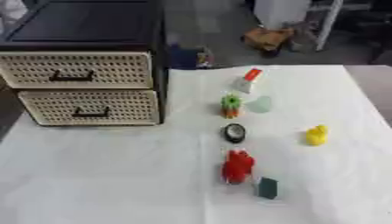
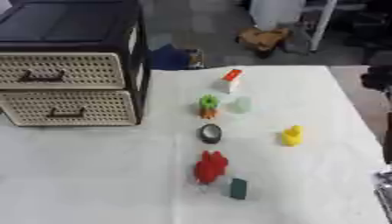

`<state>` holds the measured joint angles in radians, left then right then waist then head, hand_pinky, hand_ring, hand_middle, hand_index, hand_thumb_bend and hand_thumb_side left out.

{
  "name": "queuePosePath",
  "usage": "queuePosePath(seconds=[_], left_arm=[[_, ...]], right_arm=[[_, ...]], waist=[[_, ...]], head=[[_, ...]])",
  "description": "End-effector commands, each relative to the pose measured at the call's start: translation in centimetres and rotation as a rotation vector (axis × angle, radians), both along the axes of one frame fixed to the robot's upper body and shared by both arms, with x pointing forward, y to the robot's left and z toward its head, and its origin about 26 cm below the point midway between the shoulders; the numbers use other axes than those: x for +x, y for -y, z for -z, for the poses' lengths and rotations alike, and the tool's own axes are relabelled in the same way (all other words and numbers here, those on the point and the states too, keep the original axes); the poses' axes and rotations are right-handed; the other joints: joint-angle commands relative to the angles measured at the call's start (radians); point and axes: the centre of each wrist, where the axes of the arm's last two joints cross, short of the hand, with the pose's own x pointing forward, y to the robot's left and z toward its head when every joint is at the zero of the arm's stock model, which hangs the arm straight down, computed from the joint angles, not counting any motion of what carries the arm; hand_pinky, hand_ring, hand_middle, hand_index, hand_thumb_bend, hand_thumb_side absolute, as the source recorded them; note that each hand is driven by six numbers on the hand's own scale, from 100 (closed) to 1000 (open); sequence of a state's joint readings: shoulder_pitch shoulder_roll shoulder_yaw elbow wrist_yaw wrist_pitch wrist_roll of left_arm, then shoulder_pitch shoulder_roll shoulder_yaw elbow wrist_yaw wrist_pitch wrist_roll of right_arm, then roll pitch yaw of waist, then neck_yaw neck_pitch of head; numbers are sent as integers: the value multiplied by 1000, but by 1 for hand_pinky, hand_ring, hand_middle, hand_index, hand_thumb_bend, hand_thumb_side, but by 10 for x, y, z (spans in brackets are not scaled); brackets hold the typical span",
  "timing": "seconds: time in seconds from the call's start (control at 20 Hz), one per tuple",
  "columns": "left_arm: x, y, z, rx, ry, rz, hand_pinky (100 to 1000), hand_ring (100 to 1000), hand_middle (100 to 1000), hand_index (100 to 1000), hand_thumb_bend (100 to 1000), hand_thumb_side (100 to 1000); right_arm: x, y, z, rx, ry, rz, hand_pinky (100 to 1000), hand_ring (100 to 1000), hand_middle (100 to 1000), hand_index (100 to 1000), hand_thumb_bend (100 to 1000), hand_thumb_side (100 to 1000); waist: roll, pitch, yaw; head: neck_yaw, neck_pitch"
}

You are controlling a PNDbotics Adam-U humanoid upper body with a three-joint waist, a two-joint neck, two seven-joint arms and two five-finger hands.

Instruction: Pick up objects from table and place into drawer.

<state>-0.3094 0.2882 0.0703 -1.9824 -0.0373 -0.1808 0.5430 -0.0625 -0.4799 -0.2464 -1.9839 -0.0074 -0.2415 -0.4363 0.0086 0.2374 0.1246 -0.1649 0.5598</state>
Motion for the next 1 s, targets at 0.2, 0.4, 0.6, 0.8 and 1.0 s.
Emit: queuePosePath(seconds=[0.2, 0.4, 0.6, 0.8, 1.0], left_arm=[[-2, -1, -8, 11, 30, 0, 443, 492, 587, 766, 100, 1000], [-2, -1, -9, 13, 31, -2, 443, 490, 587, 766, 100, 1000], [-2, -4, -11, 30, 40, -14, 443, 488, 586, 768, 100, 1000], [-2, -11, -21, 92, 64, -39, 436, 485, 588, 774, 100, 1000], [-3, -22, -38, 220, 75, -112, 417, 476, 587, 782, 100, 1000]], right_arm=[[-2, 2, -11, -32, 26, 3, 649, 631, 590, 915, 120, 862], [-2, 2, -11, -33, 25, 3, 649, 631, 591, 915, 121, 862], [-2, 3, -12, -35, 25, 4, 649, 631, 591, 914, 121, 864], [-2, 4, -12, -42, 27, 6, 649, 632, 591, 914, 122, 867], [-2, 5, -13, -49, 26, 10, 649, 631, 591, 913, 125, 869]], waist=[[-4, -18, 3], [-4, -18, 3], [-3, -19, 3], [-1, -19, 5], [3, -18, 11]], head=[[4, -15], [4, -14], [3, -11], [0, -4], [-9, 0]])
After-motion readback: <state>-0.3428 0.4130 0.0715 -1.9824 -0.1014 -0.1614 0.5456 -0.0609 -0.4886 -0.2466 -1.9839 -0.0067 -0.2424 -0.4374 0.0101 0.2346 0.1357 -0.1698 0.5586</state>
